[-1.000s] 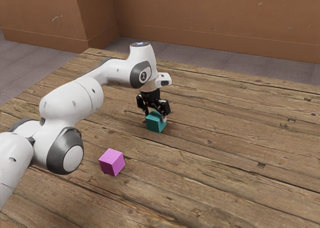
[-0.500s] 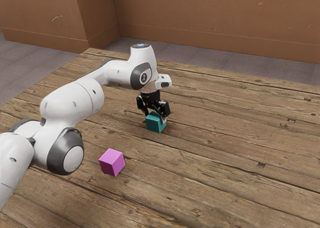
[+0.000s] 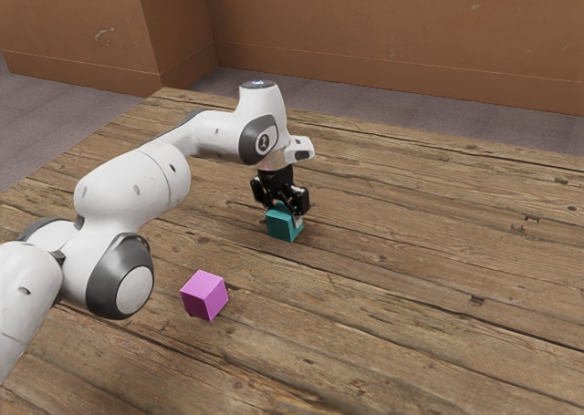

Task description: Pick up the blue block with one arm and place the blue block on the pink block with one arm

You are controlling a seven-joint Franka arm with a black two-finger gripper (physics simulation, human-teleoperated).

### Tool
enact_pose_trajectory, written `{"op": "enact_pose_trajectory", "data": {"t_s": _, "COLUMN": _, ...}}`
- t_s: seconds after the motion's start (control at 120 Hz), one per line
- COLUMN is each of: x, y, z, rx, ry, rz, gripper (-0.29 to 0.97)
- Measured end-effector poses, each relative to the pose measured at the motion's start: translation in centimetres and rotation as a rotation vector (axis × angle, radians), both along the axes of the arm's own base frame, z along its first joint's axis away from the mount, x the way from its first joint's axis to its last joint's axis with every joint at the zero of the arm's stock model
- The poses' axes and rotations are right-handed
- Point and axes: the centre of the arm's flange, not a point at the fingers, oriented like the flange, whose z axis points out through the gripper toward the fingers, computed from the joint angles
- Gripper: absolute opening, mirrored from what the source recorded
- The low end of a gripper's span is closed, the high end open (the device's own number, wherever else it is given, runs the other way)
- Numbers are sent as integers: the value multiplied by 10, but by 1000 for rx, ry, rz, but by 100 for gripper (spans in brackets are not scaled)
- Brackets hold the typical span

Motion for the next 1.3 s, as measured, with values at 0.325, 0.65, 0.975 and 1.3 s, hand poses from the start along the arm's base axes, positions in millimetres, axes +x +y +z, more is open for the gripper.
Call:
{"op": "enact_pose_trajectory", "data": {"t_s": 0.325, "x": 1, "y": 1, "z": 7, "rx": 2, "ry": -8, "rz": 10, "gripper": 41}}
{"op": "enact_pose_trajectory", "data": {"t_s": 0.65, "x": -77, "y": 12, "z": 119, "rx": 38, "ry": 44, "rz": 44, "gripper": 38}}
{"op": "enact_pose_trajectory", "data": {"t_s": 0.975, "x": -242, "y": 18, "z": 104, "rx": 91, "ry": -18, "rz": 57, "gripper": 38}}
{"op": "enact_pose_trajectory", "data": {"t_s": 1.3, "x": -276, "y": 11, "z": 111, "rx": 83, "ry": -166, "rz": 73, "gripper": 38}}
